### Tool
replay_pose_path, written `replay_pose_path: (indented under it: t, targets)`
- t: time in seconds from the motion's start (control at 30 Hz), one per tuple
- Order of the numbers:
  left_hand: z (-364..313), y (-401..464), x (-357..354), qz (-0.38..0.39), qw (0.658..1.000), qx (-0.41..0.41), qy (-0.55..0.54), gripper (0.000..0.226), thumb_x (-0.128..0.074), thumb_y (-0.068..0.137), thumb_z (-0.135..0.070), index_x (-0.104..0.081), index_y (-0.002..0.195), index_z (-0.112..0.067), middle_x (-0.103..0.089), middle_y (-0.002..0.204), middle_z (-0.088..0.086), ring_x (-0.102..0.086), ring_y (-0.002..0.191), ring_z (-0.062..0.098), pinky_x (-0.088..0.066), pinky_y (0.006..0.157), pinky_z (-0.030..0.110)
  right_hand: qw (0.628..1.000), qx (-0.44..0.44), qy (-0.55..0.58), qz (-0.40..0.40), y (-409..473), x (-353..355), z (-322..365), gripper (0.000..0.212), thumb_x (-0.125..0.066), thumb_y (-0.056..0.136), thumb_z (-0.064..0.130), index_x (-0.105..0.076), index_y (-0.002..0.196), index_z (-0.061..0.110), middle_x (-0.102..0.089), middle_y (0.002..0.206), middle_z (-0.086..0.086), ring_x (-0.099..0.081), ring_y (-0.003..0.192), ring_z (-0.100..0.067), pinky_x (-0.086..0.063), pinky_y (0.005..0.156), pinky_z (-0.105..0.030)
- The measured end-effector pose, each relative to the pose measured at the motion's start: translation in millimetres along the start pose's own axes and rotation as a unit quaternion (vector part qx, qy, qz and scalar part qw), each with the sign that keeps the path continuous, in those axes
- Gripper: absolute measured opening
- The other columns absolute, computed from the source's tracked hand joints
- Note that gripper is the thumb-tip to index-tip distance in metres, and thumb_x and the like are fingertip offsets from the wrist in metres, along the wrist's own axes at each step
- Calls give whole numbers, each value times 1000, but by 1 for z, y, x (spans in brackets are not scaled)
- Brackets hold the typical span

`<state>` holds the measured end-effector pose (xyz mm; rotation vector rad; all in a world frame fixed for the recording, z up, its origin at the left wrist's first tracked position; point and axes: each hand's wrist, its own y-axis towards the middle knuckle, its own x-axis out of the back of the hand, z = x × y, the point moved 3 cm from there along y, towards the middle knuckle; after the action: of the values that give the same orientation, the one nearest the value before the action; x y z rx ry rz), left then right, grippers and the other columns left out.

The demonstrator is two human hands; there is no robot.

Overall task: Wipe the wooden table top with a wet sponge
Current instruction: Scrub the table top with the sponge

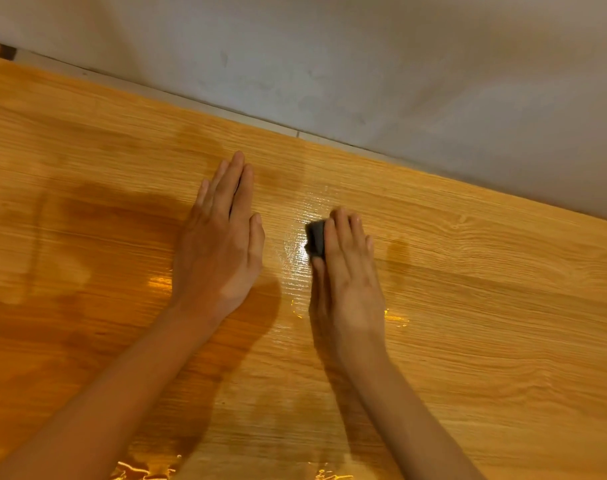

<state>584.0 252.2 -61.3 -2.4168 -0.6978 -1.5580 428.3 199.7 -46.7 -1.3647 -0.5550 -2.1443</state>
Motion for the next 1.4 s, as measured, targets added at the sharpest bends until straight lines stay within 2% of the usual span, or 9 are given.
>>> replay_pose_path:
  t: [0.17, 0.4, 0.47, 0.63, 0.87, 1.07, 1.17, 1.3, 1.4]
  targets:
    - [0, 0, 0, 17, 1000, 3, 20, 57, -29, 106, -24, -24, 158, 0, -19, 168, 14, -14, 156, 24, -7, 128, 35, 996, -75, 8, -45, 101, 10, -34, 47, -33, 105, 20, -31, 148, 1, -26, 157, -15, -16, 149, -27, -8, 123, -37]
    - [0, 1, 0, 24, 999, 4, 25, 58, -28, 106, -24, -22, 159, 0, -16, 168, 14, -12, 157, 25, -4, 128, 35, 998, -45, -8, -36, -20, 12, -18, 47, -43, 103, 14, -32, 148, 2, -27, 157, -12, -15, 149, -22, -7, 123, -37]
    - [1, 1, 0, 20, 999, 3, 29, 58, -28, 106, -24, -23, 158, 0, -17, 168, 14, -13, 157, 26, -2, 128, 32, 999, -39, -2, -16, 2, 14, -27, 46, -42, 104, 14, -35, 147, 2, -30, 156, -12, -17, 148, -22, -7, 123, -35]
    - [1, -2, -1, 7, 1000, -11, 27, 56, -30, 106, -22, -25, 157, 1, -19, 167, 15, -15, 156, 28, -4, 128, 34, 993, -101, -7, -67, 91, 20, -58, 46, -32, 105, 20, -32, 149, 6, -30, 156, -13, -19, 148, -27, -14, 122, -40]
    - [1, -1, 0, 0, 1000, -18, 20, 55, -30, 107, -23, -26, 156, 1, -20, 167, 15, -15, 156, 29, -4, 127, 36, 997, -62, 7, -42, -27, 22, -34, 45, -42, 103, 13, -37, 146, 4, -31, 156, -9, -19, 148, -22, -13, 123, -41]
    - [2, -1, -1, -3, 1000, -22, 13, 55, -31, 107, -21, -25, 157, 1, -20, 167, 16, -14, 156, 28, -4, 128, 36, 991, -119, 24, -61, 90, 31, -73, 45, -33, 105, 20, -33, 148, 6, -27, 158, -11, -16, 149, -25, -9, 123, -40]
    - [2, -1, -1, -10, 1000, -19, 8, 54, -32, 107, -20, -27, 156, 2, -22, 166, 16, -16, 156, 28, -6, 128, 36, 987, -131, 40, -81, 65, 28, -64, 46, -33, 106, 20, -29, 150, 6, -24, 159, -10, -13, 149, -24, -8, 123, -39]
    - [3, -1, -2, -6, 1000, -8, 7, 56, -31, 106, -23, -29, 156, 2, -23, 166, 15, -17, 156, 27, -9, 128, 40, 998, -49, 42, -20, -11, 31, -49, 46, -39, 105, 18, -32, 150, 9, -26, 158, -4, -11, 149, -17, -5, 123, -34]
    - [2, 0, -1, -11, 1000, -12, 5, 55, -32, 106, -22, -30, 155, 2, -26, 165, 17, -20, 155, 29, -12, 128, 43, 997, -59, 37, -18, 16, 42, -76, 44, -39, 104, 19, -37, 148, 12, -28, 157, -4, -13, 149, -17, -1, 122, -31]
